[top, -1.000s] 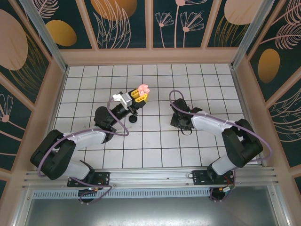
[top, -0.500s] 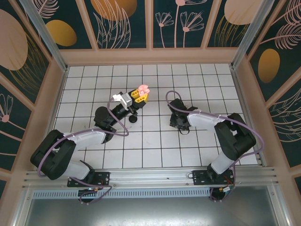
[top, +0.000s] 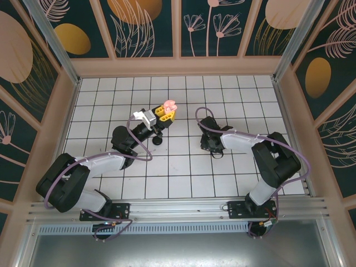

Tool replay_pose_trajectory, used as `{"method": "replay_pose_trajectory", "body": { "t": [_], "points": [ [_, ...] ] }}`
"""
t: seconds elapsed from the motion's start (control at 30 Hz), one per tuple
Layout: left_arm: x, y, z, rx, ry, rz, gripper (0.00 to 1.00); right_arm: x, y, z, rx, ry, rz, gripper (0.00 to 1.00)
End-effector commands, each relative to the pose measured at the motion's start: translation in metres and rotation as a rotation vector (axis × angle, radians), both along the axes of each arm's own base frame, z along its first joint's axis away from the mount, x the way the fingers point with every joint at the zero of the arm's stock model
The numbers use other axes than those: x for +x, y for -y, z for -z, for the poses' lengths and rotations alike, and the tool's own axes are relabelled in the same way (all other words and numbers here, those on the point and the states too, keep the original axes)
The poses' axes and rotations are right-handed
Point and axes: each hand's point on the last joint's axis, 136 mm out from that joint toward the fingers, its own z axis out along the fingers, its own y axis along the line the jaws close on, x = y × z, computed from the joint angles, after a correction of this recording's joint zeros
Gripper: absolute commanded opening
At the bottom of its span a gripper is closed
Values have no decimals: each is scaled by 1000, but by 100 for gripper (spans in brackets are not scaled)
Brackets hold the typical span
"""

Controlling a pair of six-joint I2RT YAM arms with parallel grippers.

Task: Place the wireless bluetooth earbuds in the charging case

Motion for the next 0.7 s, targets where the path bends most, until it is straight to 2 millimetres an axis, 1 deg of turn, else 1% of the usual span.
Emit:
{"method": "replay_pose_trajectory", "body": {
  "t": [0.0,0.2,0.4,0.53,0.6,0.67],
  "points": [
    [-4,0,-3,-8,2,12,0,5,-2,1,11,10,11,27],
    [-3,0,-3,-7,-6,13,0,6,-5,-3,29,23,3,21],
    [-3,1,-5,-10,-9,16,0,10,-7,-17,53,62,-9,18],
    [-3,1,-6,-9,-6,14,0,13,-10,-37,89,112,-13,18],
    [-4,1,-6,-7,-3,14,0,16,-12,-52,113,148,-16,18],
    [-4,0,-8,-6,4,10,0,20,-15,-74,149,199,-20,18]
  ]
}}
